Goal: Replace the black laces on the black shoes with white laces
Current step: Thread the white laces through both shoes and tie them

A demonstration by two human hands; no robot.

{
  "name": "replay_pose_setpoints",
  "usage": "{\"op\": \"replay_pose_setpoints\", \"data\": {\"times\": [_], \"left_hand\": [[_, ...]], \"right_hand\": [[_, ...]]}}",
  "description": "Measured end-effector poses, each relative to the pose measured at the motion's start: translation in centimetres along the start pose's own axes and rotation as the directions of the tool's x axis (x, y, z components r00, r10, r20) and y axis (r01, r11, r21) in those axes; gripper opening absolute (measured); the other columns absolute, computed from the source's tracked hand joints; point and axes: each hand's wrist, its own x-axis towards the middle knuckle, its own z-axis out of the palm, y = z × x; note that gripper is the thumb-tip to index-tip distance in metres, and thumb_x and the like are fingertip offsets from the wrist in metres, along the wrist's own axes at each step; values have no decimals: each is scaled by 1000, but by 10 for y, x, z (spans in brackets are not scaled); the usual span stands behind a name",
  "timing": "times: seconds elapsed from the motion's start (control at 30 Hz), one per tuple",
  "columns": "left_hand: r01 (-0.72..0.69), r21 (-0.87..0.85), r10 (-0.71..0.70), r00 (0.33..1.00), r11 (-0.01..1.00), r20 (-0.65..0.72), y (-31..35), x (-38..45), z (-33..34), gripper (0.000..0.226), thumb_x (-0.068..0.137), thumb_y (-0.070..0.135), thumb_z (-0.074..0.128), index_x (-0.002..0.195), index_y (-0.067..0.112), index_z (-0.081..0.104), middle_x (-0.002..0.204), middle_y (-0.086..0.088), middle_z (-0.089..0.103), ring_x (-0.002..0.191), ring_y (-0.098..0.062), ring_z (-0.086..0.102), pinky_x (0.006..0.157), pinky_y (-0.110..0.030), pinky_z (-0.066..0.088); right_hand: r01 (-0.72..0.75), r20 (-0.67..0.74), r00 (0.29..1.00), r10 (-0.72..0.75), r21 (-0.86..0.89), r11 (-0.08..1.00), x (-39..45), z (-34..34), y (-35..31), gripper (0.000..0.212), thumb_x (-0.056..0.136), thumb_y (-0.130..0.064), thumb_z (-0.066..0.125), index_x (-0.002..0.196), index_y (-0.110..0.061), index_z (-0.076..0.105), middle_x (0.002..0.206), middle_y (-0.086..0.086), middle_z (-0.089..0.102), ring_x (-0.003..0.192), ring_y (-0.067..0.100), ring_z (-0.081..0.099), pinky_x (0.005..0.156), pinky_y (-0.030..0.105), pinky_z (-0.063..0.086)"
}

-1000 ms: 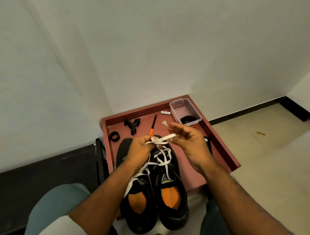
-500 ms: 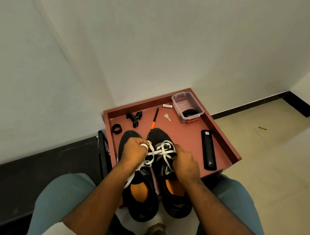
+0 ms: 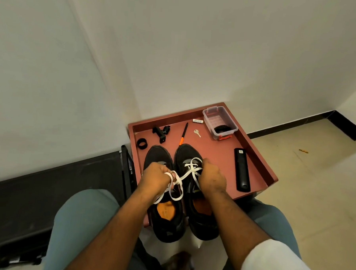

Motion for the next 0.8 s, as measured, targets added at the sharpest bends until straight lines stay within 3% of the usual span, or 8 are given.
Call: {"op": "replay_pose_setpoints", "data": {"times": [0.07,0.17,0.27,0.4,0.5,0.63,0.73,0.8], "left_hand": [[-6,-31,6,1000,1000,7,4,5,1,21,85,14,71,65,9,74,67,-8,71,64,-20,64,63,-29,51],[15,-24,-15,1000,1000,14,11,24,0,31,83,23,74,61,3,65,48,-4,47,43,-15,39,48,-22,32],[-87,216,76,995,972,58,16,41,8,30,79,21,74,55,9,61,52,-2,54,48,-18,48,52,-29,39],[-279,514,161,952,811,262,18,45,21,15,83,22,61,70,15,62,86,-8,70,70,-28,65,62,-38,54],[-323,556,185,939,766,290,18,50,20,12,88,23,59,86,14,66,92,-7,69,76,-26,65,67,-37,56],[-303,546,165,944,781,287,9,60,21,28,87,23,62,61,14,56,64,-4,59,64,-25,60,57,-36,49],[-318,532,179,938,784,297,6,63,23,27,88,25,63,68,6,64,66,-8,63,60,-24,59,56,-38,50],[-321,543,175,937,776,303,6,64,24,25,89,26,62,74,7,67,69,-7,65,61,-22,59,59,-38,52]], "right_hand": [[-9,67,998,2,110,994,3,-8,1,30,87,-13,56,116,-18,57,108,9,65,95,29,62,79,37,54],[-21,90,996,-10,342,940,9,-21,7,33,84,-25,67,117,-18,64,109,2,65,94,20,61,79,33,52],[270,-104,961,-255,178,946,24,-24,5,24,90,-19,63,114,-16,69,113,2,63,108,20,55,94,36,47],[566,168,821,-545,-128,814,47,-16,-12,24,93,-12,55,110,-17,72,109,7,64,105,24,56,91,37,47],[531,351,830,-434,-256,808,61,-15,-23,24,92,-15,57,112,-20,71,111,7,65,100,23,60,85,33,50],[568,411,805,-427,-329,754,68,-11,-22,20,92,-14,58,109,-14,69,113,6,58,102,24,59,84,32,47],[555,350,814,-464,-230,799,72,-5,-12,15,88,-11,57,92,-13,71,99,6,64,89,24,63,74,31,50],[455,287,854,-434,-6,891,74,-4,-2,18,86,-4,57,77,-14,69,89,5,68,82,19,64,68,25,48]]}}
